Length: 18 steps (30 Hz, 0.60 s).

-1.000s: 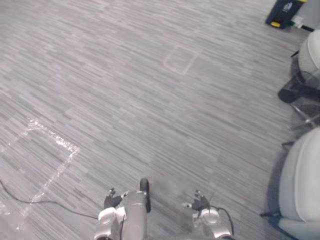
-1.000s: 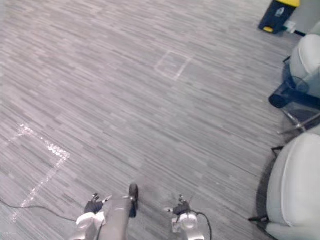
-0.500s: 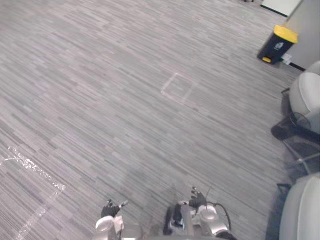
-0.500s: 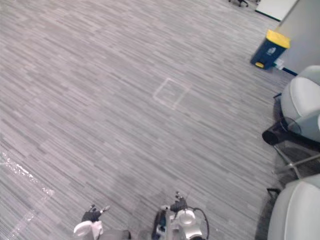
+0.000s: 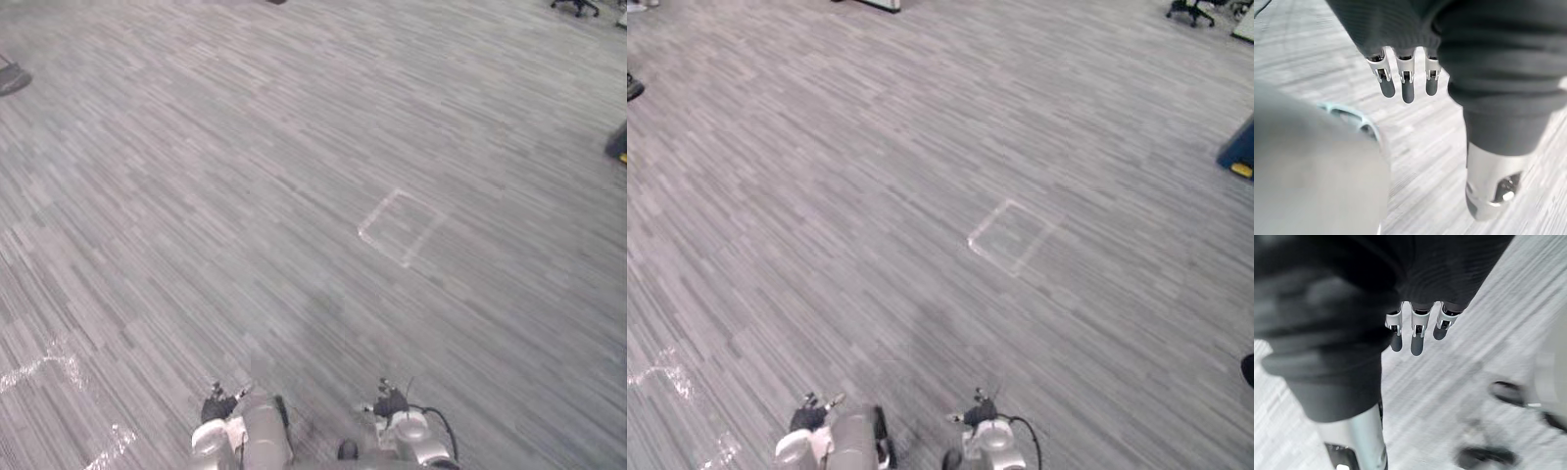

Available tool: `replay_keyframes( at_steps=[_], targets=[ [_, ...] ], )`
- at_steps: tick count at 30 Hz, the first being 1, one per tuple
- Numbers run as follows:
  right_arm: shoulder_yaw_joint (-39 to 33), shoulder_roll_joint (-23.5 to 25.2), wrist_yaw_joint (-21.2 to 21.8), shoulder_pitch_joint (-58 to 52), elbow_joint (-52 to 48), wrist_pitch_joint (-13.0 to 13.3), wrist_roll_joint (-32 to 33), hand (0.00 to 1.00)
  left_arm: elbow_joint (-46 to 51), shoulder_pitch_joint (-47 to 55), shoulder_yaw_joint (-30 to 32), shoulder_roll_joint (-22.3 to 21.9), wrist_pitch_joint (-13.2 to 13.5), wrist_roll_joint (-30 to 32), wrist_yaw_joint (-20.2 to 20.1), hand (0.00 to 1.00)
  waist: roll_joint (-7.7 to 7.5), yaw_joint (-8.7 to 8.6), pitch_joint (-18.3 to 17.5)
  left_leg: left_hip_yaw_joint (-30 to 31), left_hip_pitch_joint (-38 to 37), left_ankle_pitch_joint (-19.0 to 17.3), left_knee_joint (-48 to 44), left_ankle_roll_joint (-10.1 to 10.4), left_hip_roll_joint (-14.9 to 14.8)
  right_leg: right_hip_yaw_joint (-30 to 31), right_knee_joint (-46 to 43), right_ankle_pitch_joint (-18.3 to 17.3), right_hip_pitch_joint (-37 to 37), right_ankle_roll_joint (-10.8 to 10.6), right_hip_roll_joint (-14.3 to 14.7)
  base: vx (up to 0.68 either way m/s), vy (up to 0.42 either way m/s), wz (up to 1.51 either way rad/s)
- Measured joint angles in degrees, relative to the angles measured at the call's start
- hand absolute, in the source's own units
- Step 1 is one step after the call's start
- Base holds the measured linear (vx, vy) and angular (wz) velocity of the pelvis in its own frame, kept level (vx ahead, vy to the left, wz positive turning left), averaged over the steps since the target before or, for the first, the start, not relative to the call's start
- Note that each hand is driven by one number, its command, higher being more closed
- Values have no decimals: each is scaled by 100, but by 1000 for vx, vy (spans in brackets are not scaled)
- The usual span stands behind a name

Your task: Organize the slippers on the shoe rack

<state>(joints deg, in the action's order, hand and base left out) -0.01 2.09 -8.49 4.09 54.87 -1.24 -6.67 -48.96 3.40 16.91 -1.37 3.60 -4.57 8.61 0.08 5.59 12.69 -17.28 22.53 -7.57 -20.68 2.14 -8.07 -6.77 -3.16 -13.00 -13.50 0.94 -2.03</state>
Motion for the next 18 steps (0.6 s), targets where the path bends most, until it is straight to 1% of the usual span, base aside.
replay_keyframes(
  at_steps=[1,2,3,4,5,6,7,8,9,10,11,12,13,14,15,16,17,18],
  targets=[
    [0,-10,-19,1,20,5,-4,0,-6,4,-3,-22,2,-7,-2,0,30,47,-8,145,-65,576,485,16,116,98,2,-66,-110,-46,-21,774,297,-56],
    [10,-3,-34,-8,122,6,-5,0,-43,-17,-4,9,3,-2,0,0,-69,101,-23,258,-226,1036,524,-408,304,263,-8,-118,-274,-94,-153,756,329,-26],
    [20,71,-32,67,159,1,-6,0,-97,-69,-11,95,2,-2,1,0,-197,43,-39,276,-217,764,365,-375,409,305,-205,18,-177,-11,-286,602,294,-15],
    [7,79,-36,95,157,4,-9,0,-102,-81,-3,102,4,-29,-11,0,-197,45,-45,354,-137,503,28,-389,401,426,-504,138,-60,-69,-301,717,373,3],
    [-10,60,-35,15,176,19,-15,0,-136,-85,-12,120,-1,-53,-2,0,-273,36,-65,283,-282,-156,-614,-540,419,760,-1750,155,173,-333,-421,604,309,-13],
    [-8,59,-33,13,215,28,-16,0,-151,-83,-17,136,2,-56,-2,0,-304,51,-68,211,-374,-302,-701,-551,424,848,-2264,170,320,-482,-453,600,292,-25],
    [6,71,-18,22,254,28,-16,0,-223,-86,-57,207,1,-60,2,0,-345,58,-61,67,-594,-548,-824,-579,432,1007,-3359,301,713,-822,-515,450,190,-38],
    [24,75,4,19,259,33,-15,0,-324,-90,-139,293,-15,-54,3,0,-337,15,-51,-4,-882,-759,-875,-579,443,1052,-4477,465,1154,-1062,-548,535,208,-43],
    [28,62,22,-18,276,37,-15,0,-462,-86,-249,370,-38,-45,12,0,-287,-93,-23,-40,-1334,-909,-790,-573,457,676,-5530,477,1612,-935,-706,631,219,-35],
    [22,57,43,-80,271,36,-15,0,-530,-56,-286,383,-58,-32,15,0,-259,-189,-7,-74,-1748,-964,-593,-567,459,278,-5985,384,1940,-635,-859,506,152,-25],
    [6,72,61,-120,169,30,-15,0,-537,-20,-285,383,-64,1,16,0,-218,-234,-1,-102,-2001,-994,-397,-566,459,61,-6078,305,2191,-505,-918,491,107,-22],
    [3,74,59,-141,49,80,-17,0,-564,0,-284,375,-72,12,14,0,-197,-296,-1,-104,-2351,-1063,-90,-519,435,-301,-5913,184,2539,-349,-920,461,52,-13],
    [-30,73,63,-155,4,92,-13,0,-610,-38,-284,357,-90,31,11,0,-226,-327,-2,-106,-2588,-1096,83,-486,424,-573,-5543,88,2789,-330,-906,548,21,-6],
    [-95,72,64,-127,8,102,-15,0,-650,-67,-281,357,-100,73,7,0,-246,-341,21,-109,-2784,-1101,220,-477,423,-787,-5063,12,2896,-346,-866,537,-24,7],
    [-190,57,60,-110,8,101,-15,0,-692,-78,-300,358,-114,117,3,0,-246,-356,21,-117,-3040,-1100,386,-474,419,-1071,-4094,21,2965,-314,-766,456,-41,15],
    [-207,30,57,-111,8,101,-13,0,-709,-78,-338,357,-124,158,2,0,-232,-389,26,-117,-3228,-1115,526,-444,421,-1277,-3283,118,2981,-267,-677,471,-52,21],
    [-204,9,63,-89,4,102,-15,0,-738,-86,-361,353,-135,235,3,0,-215,-432,29,-110,-3418,-1155,704,-362,428,-1416,-2494,356,3016,-209,-560,388,-44,21],
    [-199,9,64,-52,29,90,-15,0,-758,-26,-430,382,-141,286,0,0,-234,-453,16,-99,-3574,-1175,897,-243,508,-1480,-1702,736,2980,-184,-415,598,-81,21]
  ],
)
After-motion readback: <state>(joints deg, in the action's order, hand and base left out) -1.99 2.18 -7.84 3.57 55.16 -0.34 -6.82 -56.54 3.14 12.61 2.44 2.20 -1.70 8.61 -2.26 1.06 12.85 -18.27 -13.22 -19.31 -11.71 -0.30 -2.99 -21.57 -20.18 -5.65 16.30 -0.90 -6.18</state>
